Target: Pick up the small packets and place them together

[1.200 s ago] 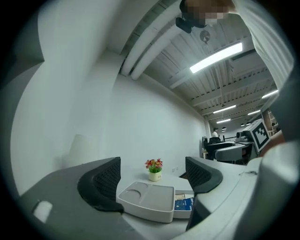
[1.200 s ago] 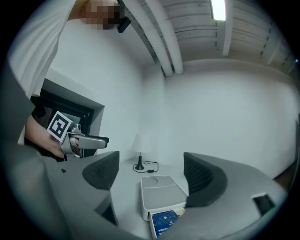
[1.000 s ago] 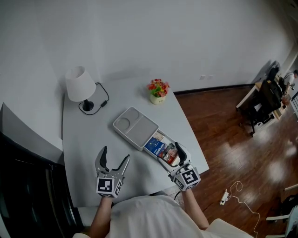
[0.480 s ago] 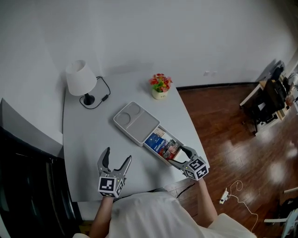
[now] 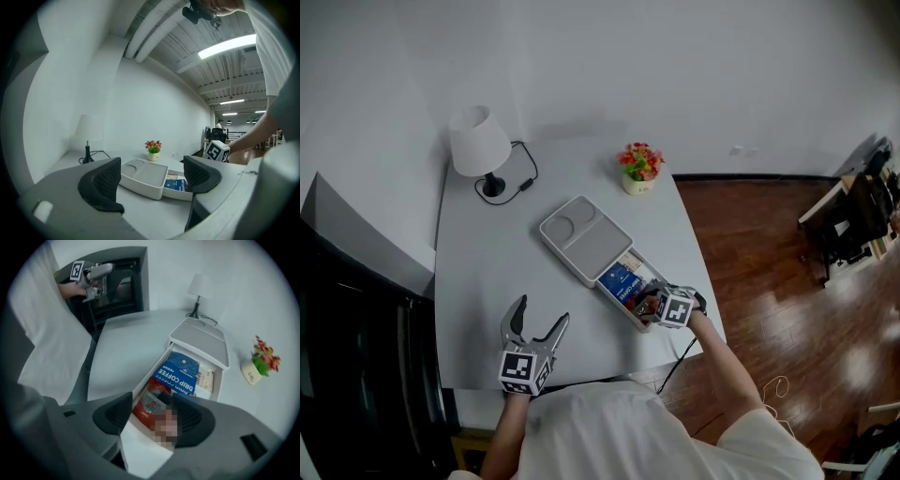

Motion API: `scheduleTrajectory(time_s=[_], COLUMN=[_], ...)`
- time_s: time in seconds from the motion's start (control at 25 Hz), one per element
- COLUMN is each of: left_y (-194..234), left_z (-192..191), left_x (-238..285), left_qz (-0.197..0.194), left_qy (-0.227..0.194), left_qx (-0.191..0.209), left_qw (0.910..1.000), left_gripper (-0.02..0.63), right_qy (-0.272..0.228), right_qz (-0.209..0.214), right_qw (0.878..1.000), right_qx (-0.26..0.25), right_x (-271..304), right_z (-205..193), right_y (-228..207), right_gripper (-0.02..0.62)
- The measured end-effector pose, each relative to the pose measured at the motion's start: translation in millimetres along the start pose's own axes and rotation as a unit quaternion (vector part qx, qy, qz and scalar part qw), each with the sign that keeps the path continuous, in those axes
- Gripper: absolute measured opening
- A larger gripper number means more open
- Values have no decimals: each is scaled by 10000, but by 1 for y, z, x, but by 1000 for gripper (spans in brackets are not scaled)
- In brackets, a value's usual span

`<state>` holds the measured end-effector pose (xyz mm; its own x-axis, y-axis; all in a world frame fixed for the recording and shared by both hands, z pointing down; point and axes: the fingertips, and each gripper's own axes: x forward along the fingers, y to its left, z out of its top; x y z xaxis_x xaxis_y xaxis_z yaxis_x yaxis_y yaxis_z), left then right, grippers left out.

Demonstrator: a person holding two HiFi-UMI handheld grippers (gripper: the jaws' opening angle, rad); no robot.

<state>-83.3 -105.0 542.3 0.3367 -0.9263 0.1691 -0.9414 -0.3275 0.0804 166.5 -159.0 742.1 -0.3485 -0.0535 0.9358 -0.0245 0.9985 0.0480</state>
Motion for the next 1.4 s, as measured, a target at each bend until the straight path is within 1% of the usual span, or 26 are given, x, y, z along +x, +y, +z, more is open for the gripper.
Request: scheduleTrajectory(time_s=[0.12,0.24,0.32,0.4,0.44,0.52,0.56,0.6,0.64,0.68,0.76,1.0,1.16,1.4], left_y=[1,2,2,4,6,9,11,13,15,16,19,25,26,33], left_z=[3,5,5,5,4,0,-2,-3,-5,-5,-6,-5,-6,-6], left_x=[-6,-14,-19,-24,-27,-33,-36,-39,-42,-44,-48,-50,-48,-48], left_qz=[130,270,348,427,467,543,578,610,642,670,711,705,687,702], left_qy=[2,7,-22,-44,-44,-26,-15,-5,1,1,-18,-76,-89,-116], left_qx=[55,158,120,86,81,66,49,31,16,2,-31,-56,-76,-112], left_qw=[9999,9995,9993,9990,9989,9985,9983,9981,9979,9978,9975,9975,9976,9974], left_gripper=[403,403,403,403,403,403,403,403,403,403,400,399,399,399], right_qy=[481,634,909,1237,1395,1632,1689,1711,1703,1668,1587,1304,1225,1115], right_qz=[373,795,1025,1094,1064,972,913,865,844,841,844,790,499,78], right_qw=[9951,9860,9759,9630,9557,9415,9360,9318,9291,9281,9286,9382,9395,9349], right_qx=[-776,-1325,-1699,-2129,-2363,-2784,-2950,-3081,-3172,-3221,-3245,-3107,-3159,-3370], right_x=[12,23,28,33,35,39,39,38,36,33,26,-7,-38,-75], right_z=[-3,2,-4,-12,-17,-23,-24,-23,-21,-18,-13,-1,8,31], right_y=[2,11,18,20,19,16,14,12,11,12,13,14,6,-8], right_gripper=[264,264,264,258,206,204,172,105,73,46,23,9,9,8])
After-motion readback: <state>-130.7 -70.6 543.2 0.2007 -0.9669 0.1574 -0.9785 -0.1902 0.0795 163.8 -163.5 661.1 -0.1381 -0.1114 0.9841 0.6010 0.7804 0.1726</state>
